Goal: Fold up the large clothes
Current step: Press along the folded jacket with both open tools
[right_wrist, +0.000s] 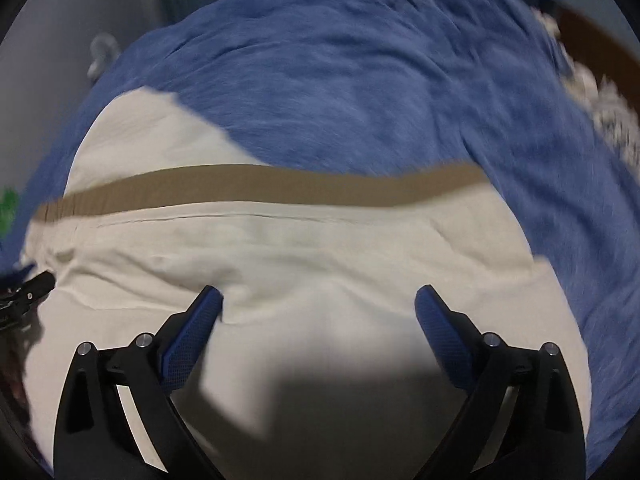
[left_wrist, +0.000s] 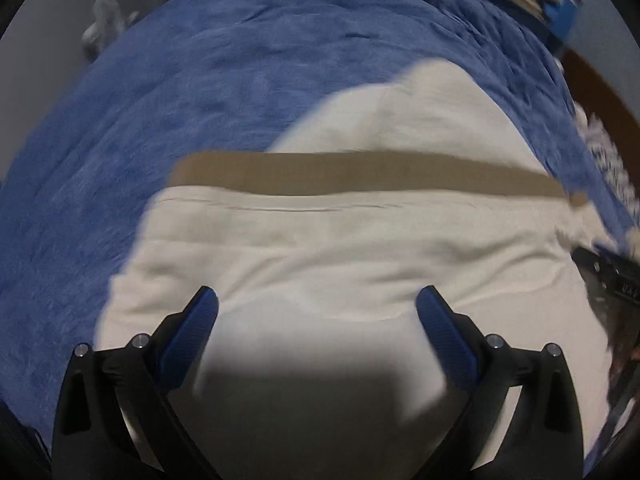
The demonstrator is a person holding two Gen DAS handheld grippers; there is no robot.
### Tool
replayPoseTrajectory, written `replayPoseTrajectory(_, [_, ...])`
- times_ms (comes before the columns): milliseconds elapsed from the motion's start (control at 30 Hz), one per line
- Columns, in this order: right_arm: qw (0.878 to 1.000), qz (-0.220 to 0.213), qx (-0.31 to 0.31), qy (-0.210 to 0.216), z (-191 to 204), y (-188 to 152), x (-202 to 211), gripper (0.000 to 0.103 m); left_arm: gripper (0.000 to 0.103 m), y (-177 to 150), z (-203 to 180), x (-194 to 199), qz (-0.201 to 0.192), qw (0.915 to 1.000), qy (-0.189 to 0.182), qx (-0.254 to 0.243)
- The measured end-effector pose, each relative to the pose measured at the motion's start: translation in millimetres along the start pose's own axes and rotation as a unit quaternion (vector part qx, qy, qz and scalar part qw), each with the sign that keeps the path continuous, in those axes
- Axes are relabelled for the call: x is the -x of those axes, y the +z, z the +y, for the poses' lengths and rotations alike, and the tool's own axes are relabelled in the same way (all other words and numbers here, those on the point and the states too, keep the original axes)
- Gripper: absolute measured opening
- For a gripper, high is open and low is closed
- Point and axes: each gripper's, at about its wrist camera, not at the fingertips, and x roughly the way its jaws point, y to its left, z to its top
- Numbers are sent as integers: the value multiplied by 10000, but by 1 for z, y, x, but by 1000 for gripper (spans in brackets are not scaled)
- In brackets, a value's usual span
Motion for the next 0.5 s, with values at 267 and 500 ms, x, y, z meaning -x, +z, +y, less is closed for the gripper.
replayPoseTrajectory(267, [9960, -602, -217, -617, -32, -22, 56, 88, 96, -19, 22, 54, -509, 9982, 325, 53])
replayPoseTrajectory(500, [9903, -992, 791, 566, 35, -105, 118, 91, 96, -92, -18, 104, -786, 9954, -149, -532])
